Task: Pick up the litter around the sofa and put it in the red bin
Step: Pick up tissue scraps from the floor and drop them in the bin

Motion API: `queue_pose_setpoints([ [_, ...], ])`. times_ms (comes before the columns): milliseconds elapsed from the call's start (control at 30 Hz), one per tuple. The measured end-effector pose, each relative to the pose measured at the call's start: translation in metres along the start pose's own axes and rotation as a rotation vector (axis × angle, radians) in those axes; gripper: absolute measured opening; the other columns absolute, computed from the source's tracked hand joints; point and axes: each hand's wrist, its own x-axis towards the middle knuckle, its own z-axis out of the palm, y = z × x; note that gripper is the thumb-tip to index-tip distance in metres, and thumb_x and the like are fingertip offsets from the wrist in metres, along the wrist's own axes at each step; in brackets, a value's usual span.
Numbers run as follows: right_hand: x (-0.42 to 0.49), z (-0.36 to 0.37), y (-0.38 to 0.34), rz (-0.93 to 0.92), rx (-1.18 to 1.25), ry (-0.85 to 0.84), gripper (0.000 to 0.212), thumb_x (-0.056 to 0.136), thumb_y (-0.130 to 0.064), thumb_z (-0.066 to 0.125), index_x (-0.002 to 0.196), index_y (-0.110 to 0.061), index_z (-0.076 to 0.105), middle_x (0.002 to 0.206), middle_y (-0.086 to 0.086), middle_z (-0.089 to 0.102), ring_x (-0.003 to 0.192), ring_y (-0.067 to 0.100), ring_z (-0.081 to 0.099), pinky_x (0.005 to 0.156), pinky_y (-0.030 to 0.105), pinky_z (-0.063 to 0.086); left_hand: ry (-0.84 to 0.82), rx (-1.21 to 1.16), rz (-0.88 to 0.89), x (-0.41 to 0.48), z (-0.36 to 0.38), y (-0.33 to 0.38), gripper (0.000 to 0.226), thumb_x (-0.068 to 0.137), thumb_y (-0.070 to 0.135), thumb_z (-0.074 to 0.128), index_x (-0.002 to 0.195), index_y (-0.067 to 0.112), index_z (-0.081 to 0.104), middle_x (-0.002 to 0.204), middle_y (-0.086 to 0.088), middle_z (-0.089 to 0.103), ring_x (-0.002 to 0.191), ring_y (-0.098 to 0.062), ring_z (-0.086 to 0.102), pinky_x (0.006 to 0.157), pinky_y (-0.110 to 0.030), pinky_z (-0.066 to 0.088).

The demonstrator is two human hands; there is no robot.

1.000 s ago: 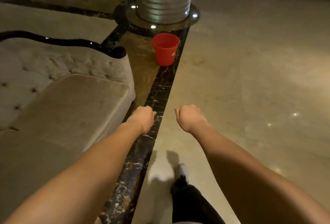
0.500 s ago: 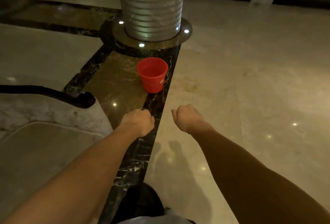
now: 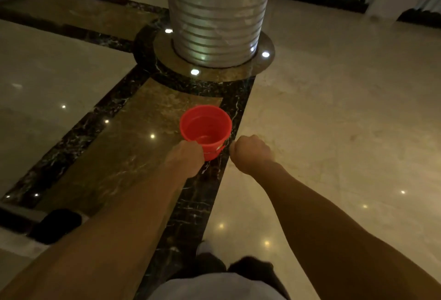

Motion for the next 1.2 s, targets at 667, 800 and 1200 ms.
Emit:
queue_pose_setpoints([
  [667,0.478,-0.036,0.033,-0.290,0.011,-0.230,0.024,0.098,-0.027,0.036,0.085,-0.016,0.052,0.081,0.004,0.053,0.075,0.026,0.051,0.061,0.037,0.040,-0.050,-0.116,-0.199,0.416,-0.078,0.012,0.021,0.093,0.023,0.052,0.098,0.005,0.063,0.104,-0.018,0.067,0.098,-0.033,0.062,0.084,-0.044,0.052],
  [800,0.517,-0.040,0.023,-0.356,0.013,-0.249,0.031,0.097,-0.029,0.036,0.096,-0.009,0.060,0.100,0.015,0.064,0.087,0.035,0.060,0.064,0.038,0.041,-0.068,-0.143,-0.216,0.449,-0.085,0.001,0.019,0.090,0.021,0.054,0.096,0.005,0.061,0.104,-0.018,0.066,0.100,-0.035,0.061,0.085,-0.043,0.051],
  [1200,0.564,-0.032,0.031,-0.306,-0.215,-0.392,0.094,0.080,-0.061,0.055,0.148,-0.035,-0.005,0.158,0.016,0.011,0.135,0.053,0.021,0.106,0.067,0.019,-0.218,-0.113,-0.422,0.482,-0.091,-0.006,0.123,0.065,0.065,0.073,0.149,0.029,-0.009,0.160,-0.012,-0.012,0.140,-0.053,-0.007,0.105,-0.070,0.025],
])
